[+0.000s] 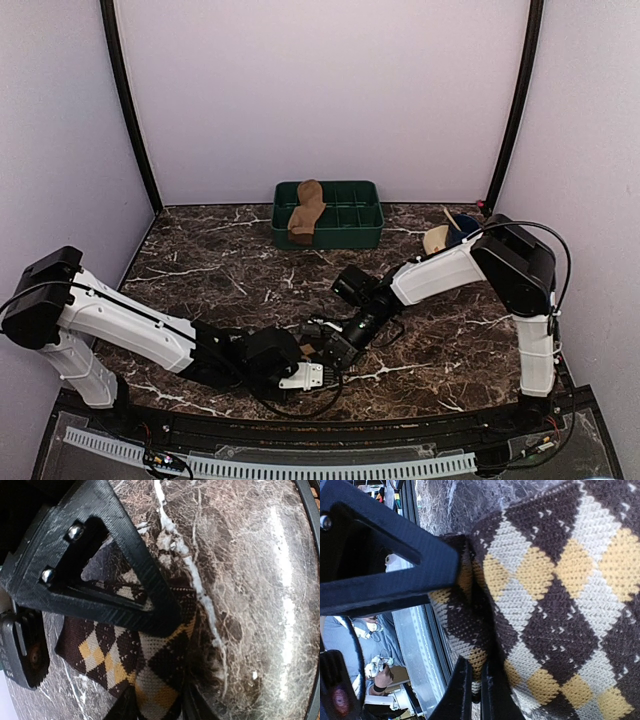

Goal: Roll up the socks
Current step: Place the sock at the center of the board.

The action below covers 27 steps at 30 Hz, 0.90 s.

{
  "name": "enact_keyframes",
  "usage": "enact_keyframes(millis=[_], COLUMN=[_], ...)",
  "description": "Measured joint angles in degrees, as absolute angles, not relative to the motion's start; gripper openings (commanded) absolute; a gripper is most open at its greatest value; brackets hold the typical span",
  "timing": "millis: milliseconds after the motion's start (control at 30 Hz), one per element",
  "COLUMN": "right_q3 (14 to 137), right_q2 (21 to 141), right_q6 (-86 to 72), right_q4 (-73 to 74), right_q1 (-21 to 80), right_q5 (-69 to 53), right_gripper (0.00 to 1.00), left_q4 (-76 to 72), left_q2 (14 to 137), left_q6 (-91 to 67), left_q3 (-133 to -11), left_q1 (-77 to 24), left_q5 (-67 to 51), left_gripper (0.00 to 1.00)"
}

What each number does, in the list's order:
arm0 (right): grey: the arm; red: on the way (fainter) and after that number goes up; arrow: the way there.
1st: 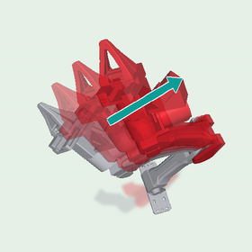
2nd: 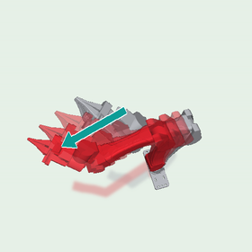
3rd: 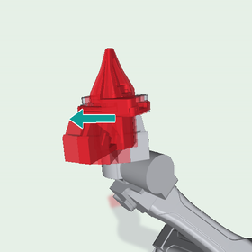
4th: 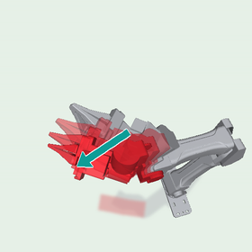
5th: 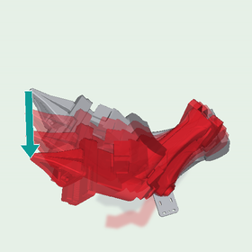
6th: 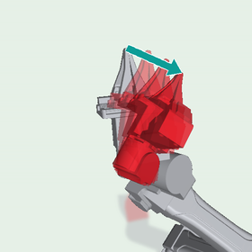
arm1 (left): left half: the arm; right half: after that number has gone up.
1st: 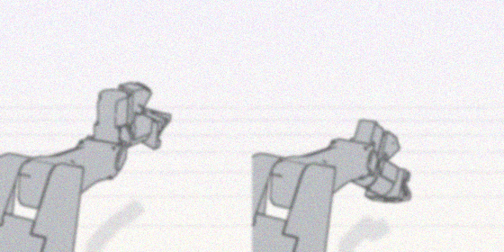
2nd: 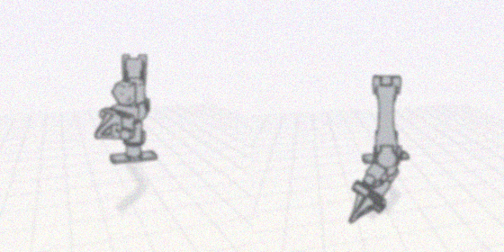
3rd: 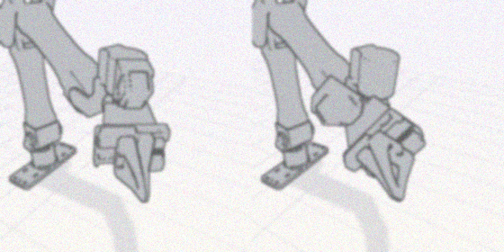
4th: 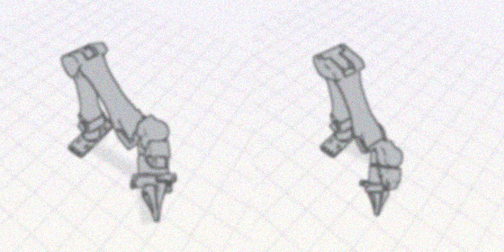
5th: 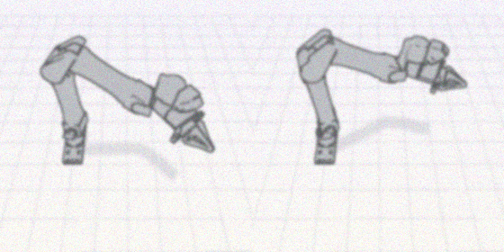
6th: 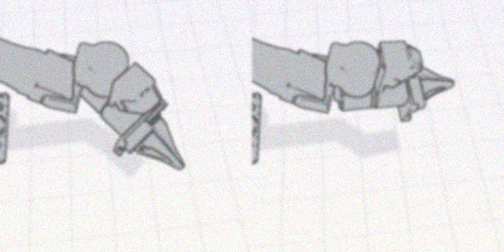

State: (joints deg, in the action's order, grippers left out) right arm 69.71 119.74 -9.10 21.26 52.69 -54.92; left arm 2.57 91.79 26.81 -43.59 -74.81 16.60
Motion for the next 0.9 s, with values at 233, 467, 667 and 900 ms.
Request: enact_keyframes(millis=[233, 467, 667, 900], right_q3=[69.76, 69.76, 69.21, 63.20], right_q2=[119.81, 119.81, 119.59, 114.91], right_q6=[-9.13, -9.34, -10.07, -11.60], right_q4=[21.89, 22.13, 21.89, 19.33], right_q1=[52.69, 52.69, 52.47, 51.70], right_q5=[-55.37, -55.48, -55.44, -54.26], right_gripper=[0.00, 0.00, 0.18, 0.24], left_q4=[1.87, 2.57, 4.56, 8.43], left_q2=[94.00, 94.08, 94.24, 94.89], left_q6=[27.73, 27.86, 27.66, 25.32], left_q3=[-44.12, -44.62, -45.78, -48.53], left_q1=[-74.91, -74.91, -74.89, -73.67], left_q5=[17.02, 16.56, 15.44, 11.57], left_gripper=[0.00, 0.00, 0.00, 0.00])
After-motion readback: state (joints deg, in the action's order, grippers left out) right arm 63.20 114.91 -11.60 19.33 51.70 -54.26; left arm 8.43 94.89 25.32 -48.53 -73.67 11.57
